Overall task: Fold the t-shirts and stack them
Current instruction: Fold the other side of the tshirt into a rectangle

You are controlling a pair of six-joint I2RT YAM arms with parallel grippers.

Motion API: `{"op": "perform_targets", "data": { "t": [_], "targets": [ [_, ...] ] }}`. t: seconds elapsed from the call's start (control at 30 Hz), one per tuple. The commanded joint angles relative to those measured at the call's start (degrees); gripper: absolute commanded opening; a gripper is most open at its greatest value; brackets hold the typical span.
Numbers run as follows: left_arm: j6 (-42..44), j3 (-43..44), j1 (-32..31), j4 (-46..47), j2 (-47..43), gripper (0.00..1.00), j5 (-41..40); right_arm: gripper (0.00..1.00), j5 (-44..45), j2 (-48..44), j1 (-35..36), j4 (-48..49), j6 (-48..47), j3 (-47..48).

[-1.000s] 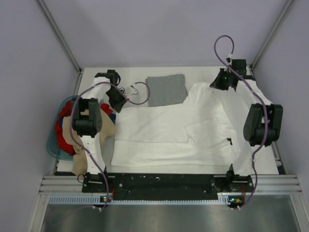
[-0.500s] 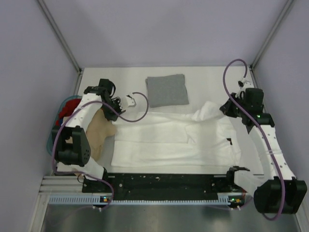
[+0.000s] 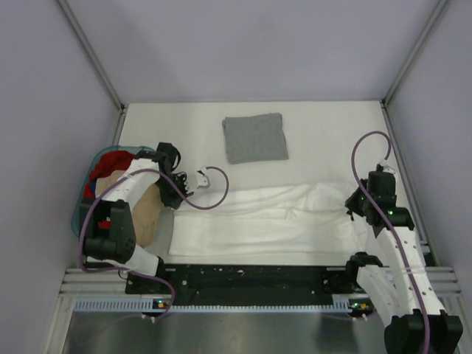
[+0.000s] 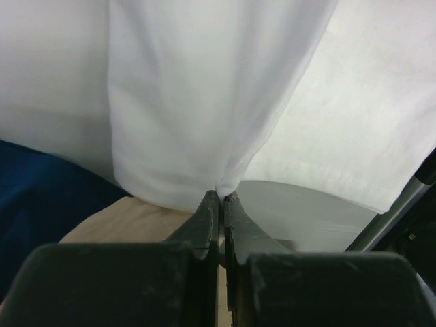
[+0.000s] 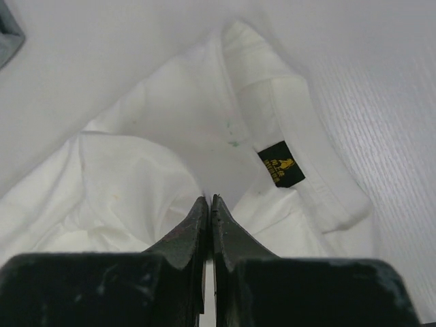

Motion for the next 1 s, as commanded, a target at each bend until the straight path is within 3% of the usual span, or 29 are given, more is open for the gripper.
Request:
{"op": "perform_targets", "data": {
  "t": [0.0, 0.33, 0.37, 0.4, 0.43, 0.47, 0.5, 0.53, 0.6, 0.67, 0.77, 0.9, 0.97],
  "targets": [
    [2.36, -2.17, -0.32, 0.86, -1.25, 0.0, -0.52, 0.0, 9.46, -1.83, -0.19, 0.23, 7.01, 0.37],
    [4.91, -3.14, -0.32, 1.65, 2.27, 0.0, -4.3, 0.0, 9.82, -6.31, -0.19, -1.0, 21.69, -7.88],
    [5.52, -3.05, -0.41, 1.39, 2.19, 0.03, -4.13, 0.0, 9.56, -6.57, -0.28, -1.0, 22.39, -8.41],
    [5.87, -2.96, -0.49, 0.86, 2.1, 0.14, -3.86, 0.0, 9.3, -6.57, -0.28, -0.91, 22.66, -8.85],
    [6.14, -2.7, -0.67, 0.77, 2.01, 0.26, -3.6, 0.11, 8.51, -6.4, -0.28, -0.65, 22.84, -9.03],
    [6.32, -2.44, -1.02, 0.51, 1.92, 0.4, -3.42, 0.3, 7.89, -6.14, -0.28, -0.56, 23.1, -9.47],
    [6.14, -1.83, -1.46, 0.07, 1.92, 0.46, -3.07, 0.52, 7.63, -5.61, -0.28, -0.56, 23.45, -9.56],
    [5.71, -0.86, -1.98, -0.37, 1.75, 0.5, -2.64, 0.66, 7.45, -5.43, -0.28, -0.91, 23.54, -9.47],
    [5.0, 2.12, -3.04, -2.82, 1.31, 0.53, 0.08, 0.76, 9.37, -5.69, -0.37, -3.53, 25.03, -7.9],
    [4.47, 5.2, -3.83, -5.02, 0.43, 0.55, 3.85, 0.78, 12.27, -7.01, -0.28, -5.48, 24.86, -5.09],
    [1.5, 10.21, -5.85, -5.56, -0.63, 0.57, 9.83, 0.78, 13.52, -7.81, -0.28, -3.12, 16.99, -0.17],
    [-8.16, 16.71, -13.65, -0.57, 1.03, 0.54, 13.18, 0.77, 7.29, -2.9, -0.37, -0.3, 10.45, 2.39],
    [-13.61, 19.96, -17.96, 2.52, 2.79, 0.52, 15.37, 0.69, 1.34, 1.23, -0.28, 2.84, 7.83, 2.92]
  ]
}}
